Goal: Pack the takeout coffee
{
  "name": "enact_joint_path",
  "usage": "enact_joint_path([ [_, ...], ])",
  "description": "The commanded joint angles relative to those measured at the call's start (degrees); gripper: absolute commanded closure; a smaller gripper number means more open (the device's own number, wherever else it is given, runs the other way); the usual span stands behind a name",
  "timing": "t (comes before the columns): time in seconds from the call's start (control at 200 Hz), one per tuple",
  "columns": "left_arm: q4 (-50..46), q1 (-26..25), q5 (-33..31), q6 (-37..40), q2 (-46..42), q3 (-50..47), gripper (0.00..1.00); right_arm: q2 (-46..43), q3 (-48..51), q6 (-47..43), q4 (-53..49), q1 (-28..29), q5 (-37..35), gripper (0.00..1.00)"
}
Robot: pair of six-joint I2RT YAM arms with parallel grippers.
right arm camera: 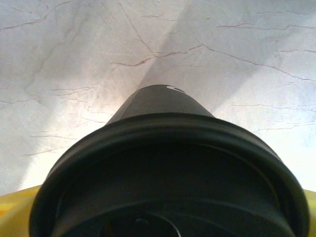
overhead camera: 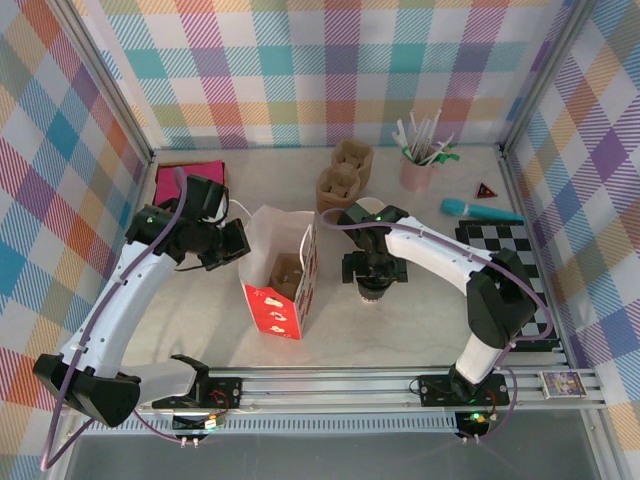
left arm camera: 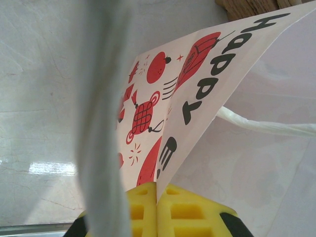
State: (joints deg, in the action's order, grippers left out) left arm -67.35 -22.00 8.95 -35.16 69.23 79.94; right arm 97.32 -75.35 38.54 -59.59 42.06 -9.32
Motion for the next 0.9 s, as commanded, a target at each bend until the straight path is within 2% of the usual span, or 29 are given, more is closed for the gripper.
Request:
enact_joint_path([
  [0.0,-1.05,-0.59,0.27,-0.26,-1.12,-1.1,0.95,0.77,1.3,0.48,0.74,0.48,1.34,0.0],
  [0.365,-0.94,-0.59,0.1,-0.23,-1.27,-1.44,0.95,1.2,1.99,0.48,1.41,0.47,1.66,0.0],
  [0.895,-0.94,-0.59,-0.28,0.03,-2.24,-2.51,0.95,2.13,0.65,0.21,-0.24,0.48,0.92,0.16],
])
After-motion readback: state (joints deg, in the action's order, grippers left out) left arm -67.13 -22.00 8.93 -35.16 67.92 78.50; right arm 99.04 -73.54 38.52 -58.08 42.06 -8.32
